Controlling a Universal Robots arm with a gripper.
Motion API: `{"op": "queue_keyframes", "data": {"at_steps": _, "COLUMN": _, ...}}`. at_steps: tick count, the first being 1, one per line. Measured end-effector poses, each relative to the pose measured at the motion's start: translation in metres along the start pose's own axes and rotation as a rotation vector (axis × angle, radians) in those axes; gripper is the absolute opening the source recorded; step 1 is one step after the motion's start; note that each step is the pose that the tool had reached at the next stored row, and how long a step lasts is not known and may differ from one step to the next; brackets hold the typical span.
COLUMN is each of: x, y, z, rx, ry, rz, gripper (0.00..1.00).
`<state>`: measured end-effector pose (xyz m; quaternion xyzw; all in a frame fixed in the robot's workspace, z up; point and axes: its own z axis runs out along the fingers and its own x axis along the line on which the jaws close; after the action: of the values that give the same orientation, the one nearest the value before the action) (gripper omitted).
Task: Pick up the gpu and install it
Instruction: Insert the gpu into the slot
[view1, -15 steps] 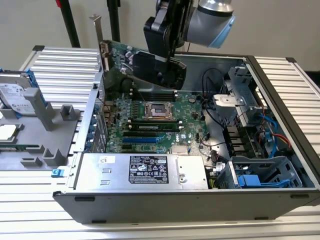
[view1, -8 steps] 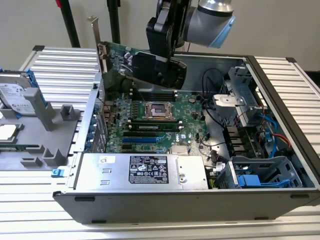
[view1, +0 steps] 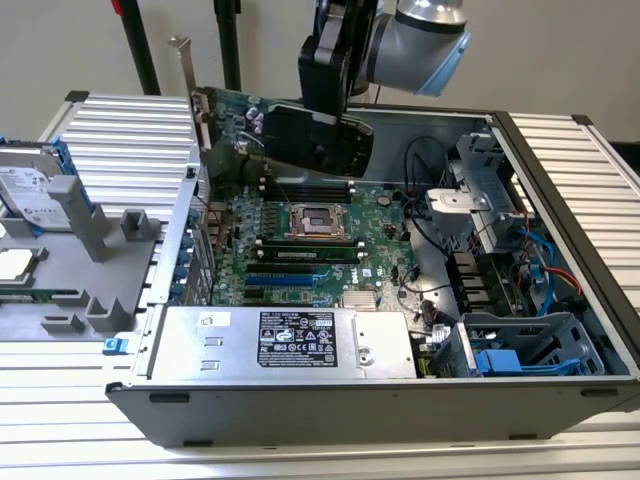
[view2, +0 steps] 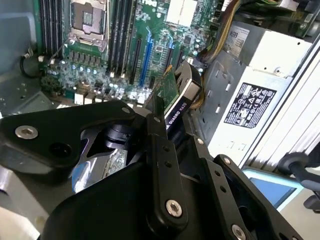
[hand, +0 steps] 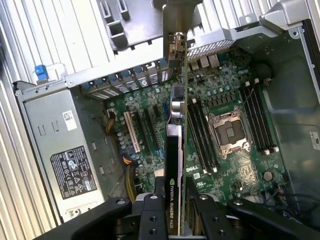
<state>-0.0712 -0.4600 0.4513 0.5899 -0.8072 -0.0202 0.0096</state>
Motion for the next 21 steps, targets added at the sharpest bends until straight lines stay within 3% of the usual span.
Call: {"op": "queue_keyframes", "data": {"at_steps": 21, "x": -0.0001, "y": 0.0001, "z": -0.0001, "rx": -0.0011, "ry": 0.0068, "rz": -0.145, "gripper": 0.0}}
